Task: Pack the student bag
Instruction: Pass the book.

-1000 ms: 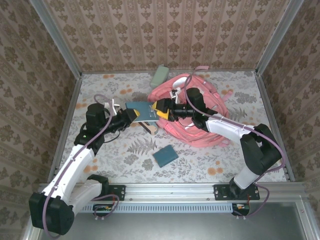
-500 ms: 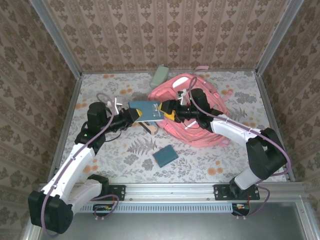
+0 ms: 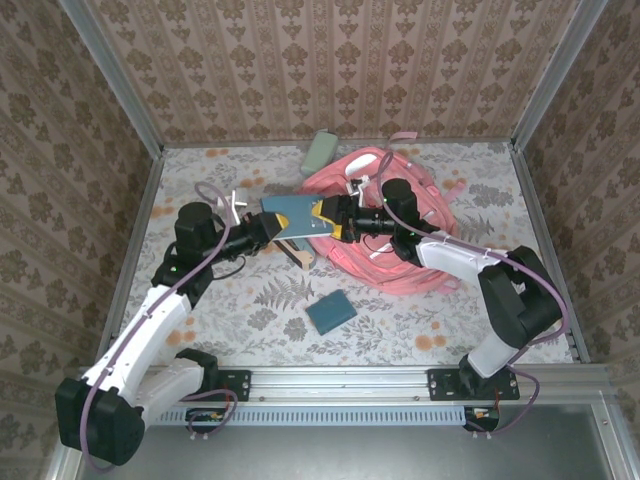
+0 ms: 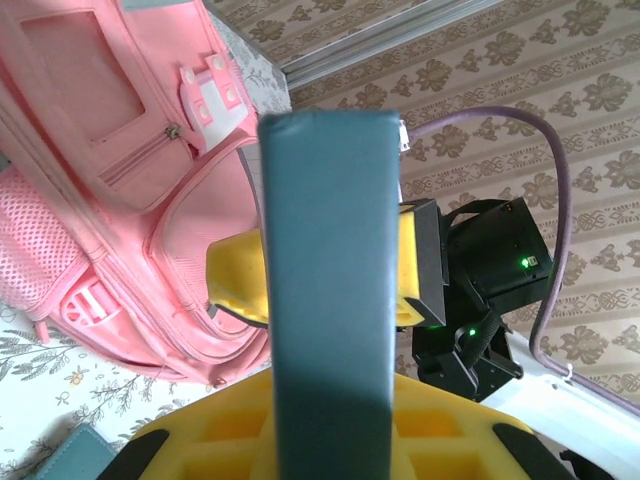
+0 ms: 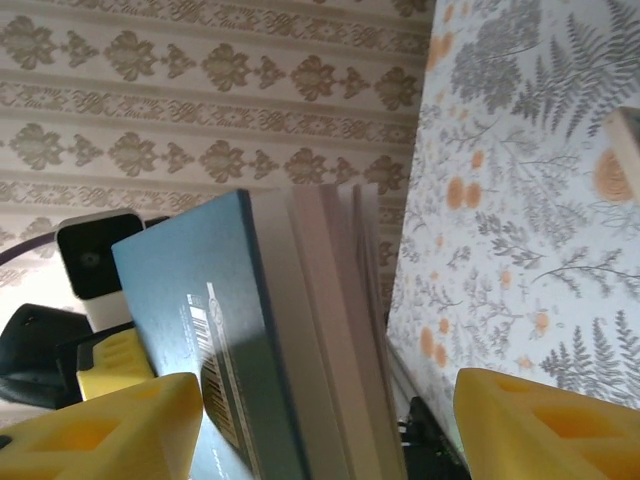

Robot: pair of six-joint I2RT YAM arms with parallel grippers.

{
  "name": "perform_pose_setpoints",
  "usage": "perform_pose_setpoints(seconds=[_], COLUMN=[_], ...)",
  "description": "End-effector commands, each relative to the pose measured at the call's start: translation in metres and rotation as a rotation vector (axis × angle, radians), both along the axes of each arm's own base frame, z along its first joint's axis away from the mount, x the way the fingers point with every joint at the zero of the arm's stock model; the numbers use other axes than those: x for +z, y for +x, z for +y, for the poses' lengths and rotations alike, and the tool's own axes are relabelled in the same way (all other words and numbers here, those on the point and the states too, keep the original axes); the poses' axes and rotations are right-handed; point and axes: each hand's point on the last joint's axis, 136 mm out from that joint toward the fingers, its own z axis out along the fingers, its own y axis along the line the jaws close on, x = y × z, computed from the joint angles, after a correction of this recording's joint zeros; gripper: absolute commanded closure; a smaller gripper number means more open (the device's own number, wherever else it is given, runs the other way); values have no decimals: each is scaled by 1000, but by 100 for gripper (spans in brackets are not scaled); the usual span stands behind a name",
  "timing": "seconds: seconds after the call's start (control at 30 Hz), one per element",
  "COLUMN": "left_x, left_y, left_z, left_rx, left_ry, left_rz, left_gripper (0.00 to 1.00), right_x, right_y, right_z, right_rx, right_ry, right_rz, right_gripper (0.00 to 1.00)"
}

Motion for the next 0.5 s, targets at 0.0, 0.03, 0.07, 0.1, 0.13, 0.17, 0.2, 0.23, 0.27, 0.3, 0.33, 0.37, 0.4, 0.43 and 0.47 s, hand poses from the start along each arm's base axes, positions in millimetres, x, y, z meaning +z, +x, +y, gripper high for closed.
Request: perform_pose_setpoints(seconds=[0.0,0.03,0.07,0.1,0.13,0.17,0.2,0.23,0.27,0.3,0.33,0.37,0.4,0.43,0.47], left_x=[29,28,28,26,24,23,21,19,19,18,18,17,16,17,17], left_y=[-3,-3,-2,-1,-1,0,1,1,2,3,3,4,5,6,7], left_z=[-7,-7,-7,-8,-8,-8,-8,-8,-8,-8,-8,-8,-8,-8,-9], left_rx=[-41,-40,-40,-41,-40,-39,-38,-38,-37,-35,-37,-35,-35,-36,-38], left_ry=[-55,-56,-55,-54,-51,-49,-45,-43,-42,-39,-39,-39,-39,-44,-49], left_rz=[-87,-86,-85,-80,-74,-70,-64,-62,-62,-59,-58,-54,-52,-55,-56], left_gripper=[100,100,100,100,100,100,100,100,100,100,100,100,100,100,100], right_x=[22,27,32,37,40,42,44,44,45,44,44,40,37,36,34], right_y=[-11,-11,-12,-12,-12,-13,-12,-13,-13,-14,-14,-14,-13,-12,-12], right_z=[5,5,6,6,5,5,4,4,3,2,0,-2,-4,-7,-10], right_rx=[72,77,83,88,91,92,89,88,87,83,79,70,58,46,38], right_ry=[85,106,127,148,163,173,181,183,183,179,173,164,152,143,135], right_rz=[-43,-48,-54,-55,-56,-57,-56,-55,-54,-51,-54,-47,-43,-41,-38], right_gripper=[32,34,35,36,41,47,56,63,68,74,78,79,79,79,79])
